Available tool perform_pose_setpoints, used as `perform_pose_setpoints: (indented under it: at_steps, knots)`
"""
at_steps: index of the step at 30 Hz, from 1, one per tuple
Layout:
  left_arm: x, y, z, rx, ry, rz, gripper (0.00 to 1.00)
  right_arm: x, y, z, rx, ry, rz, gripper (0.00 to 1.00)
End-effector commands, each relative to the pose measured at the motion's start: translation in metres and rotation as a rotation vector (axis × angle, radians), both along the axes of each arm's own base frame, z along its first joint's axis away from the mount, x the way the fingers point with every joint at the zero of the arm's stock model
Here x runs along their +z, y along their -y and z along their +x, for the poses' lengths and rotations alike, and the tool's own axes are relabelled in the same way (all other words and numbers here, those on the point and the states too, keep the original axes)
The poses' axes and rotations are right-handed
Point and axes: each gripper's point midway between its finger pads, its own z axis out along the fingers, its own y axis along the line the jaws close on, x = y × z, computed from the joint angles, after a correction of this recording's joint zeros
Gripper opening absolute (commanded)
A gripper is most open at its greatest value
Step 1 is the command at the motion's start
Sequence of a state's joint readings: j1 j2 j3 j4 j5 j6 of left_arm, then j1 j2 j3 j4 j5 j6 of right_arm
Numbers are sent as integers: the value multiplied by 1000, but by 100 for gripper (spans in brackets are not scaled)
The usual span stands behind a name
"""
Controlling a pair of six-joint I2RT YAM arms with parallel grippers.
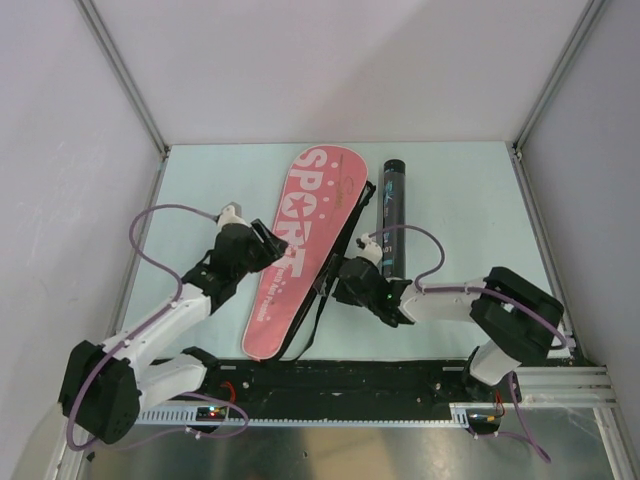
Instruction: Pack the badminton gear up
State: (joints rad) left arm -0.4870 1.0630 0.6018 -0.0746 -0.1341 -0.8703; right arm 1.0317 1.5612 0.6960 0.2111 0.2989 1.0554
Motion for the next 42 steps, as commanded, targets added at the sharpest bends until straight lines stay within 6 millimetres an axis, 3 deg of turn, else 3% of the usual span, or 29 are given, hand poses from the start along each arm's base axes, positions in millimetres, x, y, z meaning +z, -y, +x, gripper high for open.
perform_pose_setpoints:
  at_steps: [1,8,11,13,16,17,19,22,25,32,36,42]
  knots:
    - [-12,-39,-2,62,-20,117,62,6,-20,24,22,23,62,77]
    - [-25,-66,-7,166,-62,102,60,-22,-43,42,31,-34,26,75]
    - [-25,-75,-8,209,-58,103,60,-27,-51,51,39,-23,16,67]
    - [-20,-79,-6,226,-53,103,60,-30,-55,57,47,-16,13,50]
    - [-8,-85,0,244,-50,85,60,-23,-52,70,63,23,10,16]
    - [-3,-86,2,245,-49,79,60,-19,-50,72,81,42,-5,8]
    - [8,-94,8,273,-37,86,59,-2,-45,76,119,92,-31,2]
    - [32,-108,20,328,-1,107,59,37,-37,77,190,219,-122,0]
    - [50,-122,34,377,19,111,59,80,-34,65,273,311,-232,0]
    - [77,-152,75,448,19,155,64,129,-17,28,397,429,-634,0]
    - [85,-163,99,439,8,156,68,140,-27,6,498,573,-844,0]
    - [99,-190,128,446,2,38,69,111,-29,-20,602,672,-1181,0]
